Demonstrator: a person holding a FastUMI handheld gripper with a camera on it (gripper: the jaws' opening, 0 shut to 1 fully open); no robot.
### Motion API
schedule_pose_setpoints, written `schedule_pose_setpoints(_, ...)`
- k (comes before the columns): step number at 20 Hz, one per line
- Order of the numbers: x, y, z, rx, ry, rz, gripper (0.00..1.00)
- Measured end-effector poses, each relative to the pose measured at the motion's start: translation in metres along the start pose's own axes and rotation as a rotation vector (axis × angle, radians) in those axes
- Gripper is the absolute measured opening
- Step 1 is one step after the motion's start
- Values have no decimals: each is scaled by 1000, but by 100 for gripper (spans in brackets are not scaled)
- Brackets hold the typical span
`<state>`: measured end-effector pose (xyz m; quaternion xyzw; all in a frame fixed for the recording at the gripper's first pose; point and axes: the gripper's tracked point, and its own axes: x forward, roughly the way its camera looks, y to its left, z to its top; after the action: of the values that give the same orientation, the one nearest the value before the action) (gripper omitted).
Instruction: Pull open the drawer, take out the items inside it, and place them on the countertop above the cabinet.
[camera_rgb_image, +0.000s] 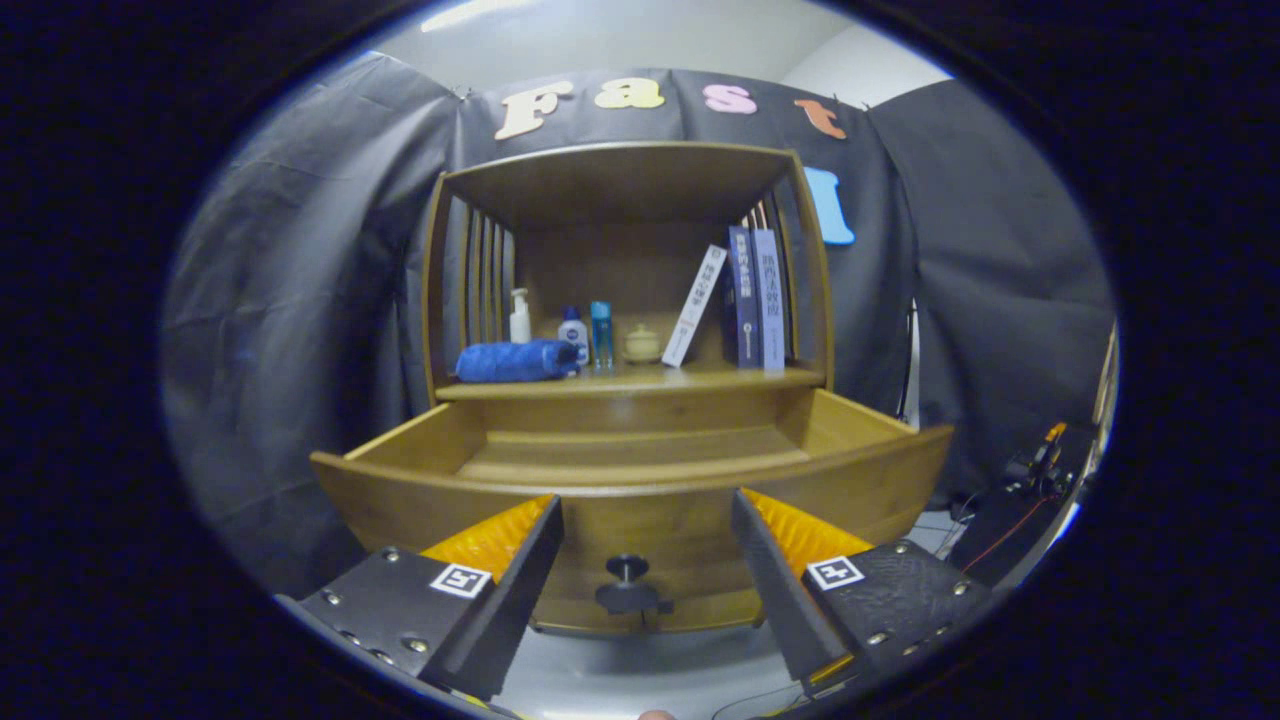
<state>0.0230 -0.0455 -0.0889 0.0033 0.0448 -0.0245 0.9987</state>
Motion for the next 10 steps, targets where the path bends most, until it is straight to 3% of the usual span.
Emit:
schedule_pose_setpoints(4, 18, 12, 32, -47, 2, -3, 99)
schedule_pose_setpoints(6, 33, 11, 37, -74, 46, -41, 99)
schedule_pose_setpoints(10, 74, 18, 27, -121, 169, -37, 99)
